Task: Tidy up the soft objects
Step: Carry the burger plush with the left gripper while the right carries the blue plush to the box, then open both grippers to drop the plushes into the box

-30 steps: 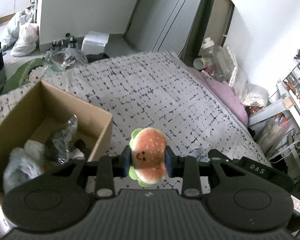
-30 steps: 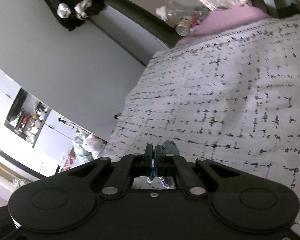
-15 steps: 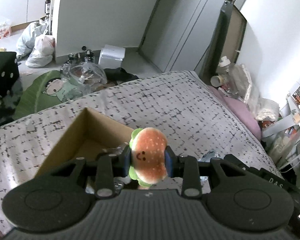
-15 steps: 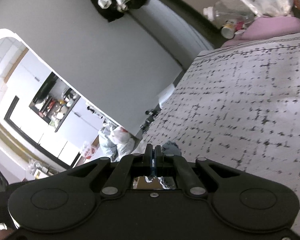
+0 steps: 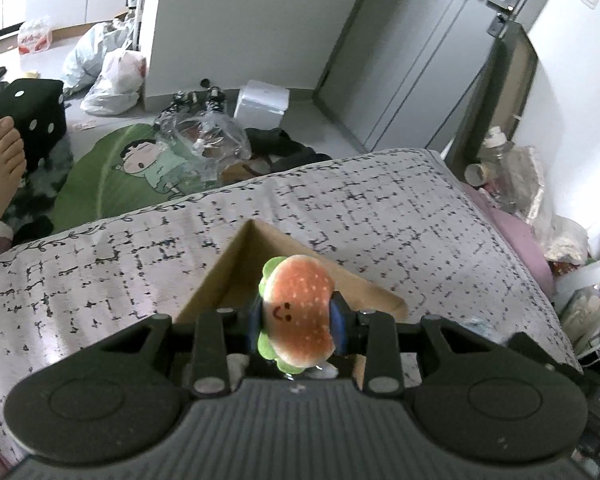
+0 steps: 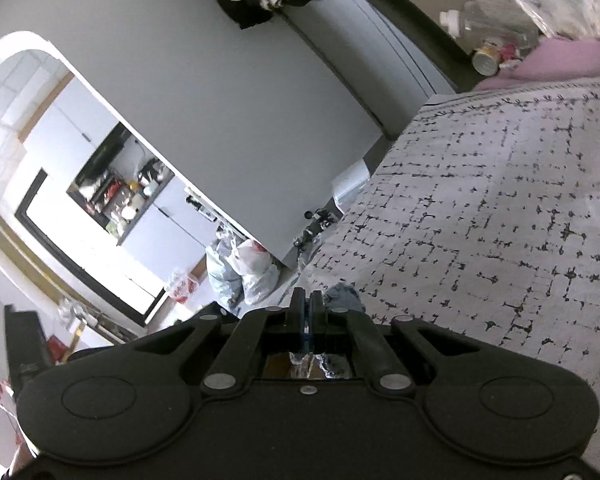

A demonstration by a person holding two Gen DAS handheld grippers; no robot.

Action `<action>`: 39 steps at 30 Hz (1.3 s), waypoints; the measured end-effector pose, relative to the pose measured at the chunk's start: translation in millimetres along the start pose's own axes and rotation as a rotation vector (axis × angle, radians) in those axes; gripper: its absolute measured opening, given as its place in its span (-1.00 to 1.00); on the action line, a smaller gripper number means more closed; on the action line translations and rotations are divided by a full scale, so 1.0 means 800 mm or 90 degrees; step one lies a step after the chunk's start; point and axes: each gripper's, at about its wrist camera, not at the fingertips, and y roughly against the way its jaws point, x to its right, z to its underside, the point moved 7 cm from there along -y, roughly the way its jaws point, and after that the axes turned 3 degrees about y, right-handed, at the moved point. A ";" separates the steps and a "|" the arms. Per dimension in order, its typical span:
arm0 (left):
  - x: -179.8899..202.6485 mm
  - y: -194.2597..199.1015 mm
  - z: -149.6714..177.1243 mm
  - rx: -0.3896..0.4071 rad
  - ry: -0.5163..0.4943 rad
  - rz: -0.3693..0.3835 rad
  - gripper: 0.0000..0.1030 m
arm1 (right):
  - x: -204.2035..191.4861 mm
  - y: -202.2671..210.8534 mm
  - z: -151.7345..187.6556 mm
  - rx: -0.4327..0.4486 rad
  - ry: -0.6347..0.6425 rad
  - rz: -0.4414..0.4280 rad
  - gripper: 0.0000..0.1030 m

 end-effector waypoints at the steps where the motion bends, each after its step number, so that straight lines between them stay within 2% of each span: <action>1: -0.004 -0.003 -0.001 -0.001 0.002 -0.003 -0.35 | -0.005 0.000 0.000 0.000 0.006 -0.001 -0.97; 7: -0.023 -0.017 -0.005 -0.007 0.007 -0.008 -0.26 | -0.035 -0.008 0.000 -0.003 0.046 -0.004 -0.97; 13: -0.040 -0.023 -0.007 -0.011 0.033 -0.001 -0.04 | -0.054 -0.027 0.000 -0.011 0.066 -0.002 -0.97; 22: -0.046 -0.019 -0.008 -0.019 0.048 0.010 0.02 | -0.070 -0.054 0.014 -0.036 0.080 0.020 -0.96; 26: -0.047 -0.013 -0.005 -0.026 0.050 0.005 0.20 | -0.068 -0.059 0.019 -0.048 0.072 0.052 -0.75; 28: -0.046 -0.010 -0.003 -0.033 0.049 0.001 0.31 | -0.068 -0.054 0.018 -0.049 0.052 0.048 -0.50; 32: -0.042 0.003 0.001 -0.054 0.050 0.007 0.55 | -0.072 -0.034 0.015 -0.039 0.048 0.053 -0.43; 36: -0.035 0.024 0.003 -0.059 0.034 0.013 0.60 | -0.074 -0.013 0.012 -0.036 0.037 0.063 -0.32; 39: -0.030 0.042 0.005 -0.061 0.022 0.012 0.67 | -0.076 0.003 0.011 -0.040 0.033 0.078 -0.12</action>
